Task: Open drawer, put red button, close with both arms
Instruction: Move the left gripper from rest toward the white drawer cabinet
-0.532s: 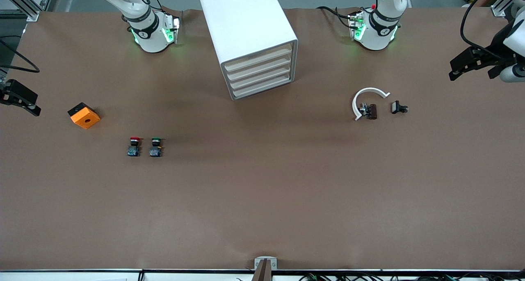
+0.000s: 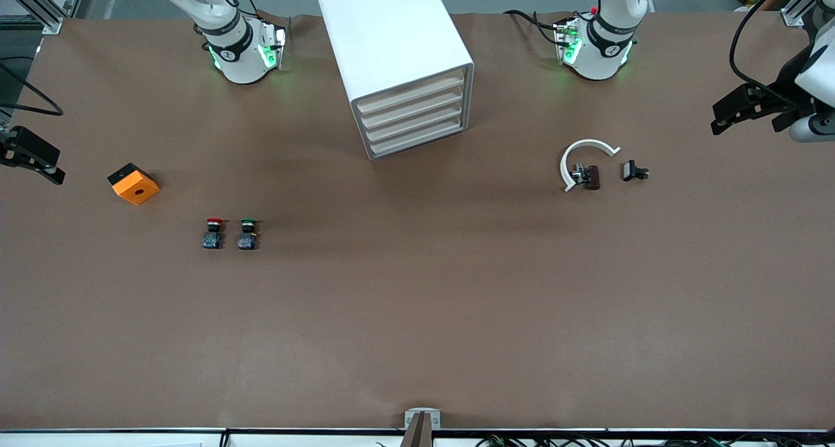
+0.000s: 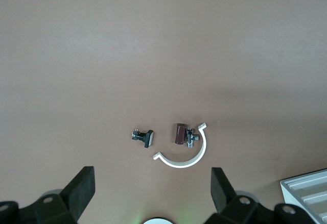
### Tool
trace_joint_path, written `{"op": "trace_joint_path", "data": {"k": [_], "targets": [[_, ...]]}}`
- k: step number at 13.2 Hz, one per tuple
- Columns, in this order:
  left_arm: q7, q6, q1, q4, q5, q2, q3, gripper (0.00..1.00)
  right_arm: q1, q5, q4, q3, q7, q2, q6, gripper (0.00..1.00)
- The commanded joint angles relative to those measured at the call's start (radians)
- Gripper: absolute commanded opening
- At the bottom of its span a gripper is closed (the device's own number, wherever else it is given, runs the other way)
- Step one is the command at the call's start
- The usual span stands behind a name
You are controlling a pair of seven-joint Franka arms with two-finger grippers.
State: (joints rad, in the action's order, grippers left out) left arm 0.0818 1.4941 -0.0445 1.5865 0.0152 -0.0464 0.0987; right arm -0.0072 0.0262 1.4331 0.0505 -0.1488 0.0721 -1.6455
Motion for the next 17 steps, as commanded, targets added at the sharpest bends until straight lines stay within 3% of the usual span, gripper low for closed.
{"op": "trace_joint_path", "data": {"k": [1,8,12,17], "targets": [[-0.011,-0.009,-0.018,-0.054,-0.006,0.097,-0.005,1.00,0.009,0.020,-0.028,-0.003,0.002,0.012,0.018,1.00],[0.125,0.043,-0.015,-0.053,-0.054,0.288,-0.005,1.00,0.009,0.020,-0.023,-0.001,0.000,0.012,0.018,1.00],[0.425,0.064,0.015,-0.051,-0.077,0.396,0.013,1.00,0.004,0.020,-0.025,-0.001,0.000,0.012,0.018,1.00],[0.778,0.063,0.124,-0.045,-0.078,0.497,0.016,1.00,0.003,0.021,-0.025,-0.001,0.000,0.012,0.018,1.00]]}}
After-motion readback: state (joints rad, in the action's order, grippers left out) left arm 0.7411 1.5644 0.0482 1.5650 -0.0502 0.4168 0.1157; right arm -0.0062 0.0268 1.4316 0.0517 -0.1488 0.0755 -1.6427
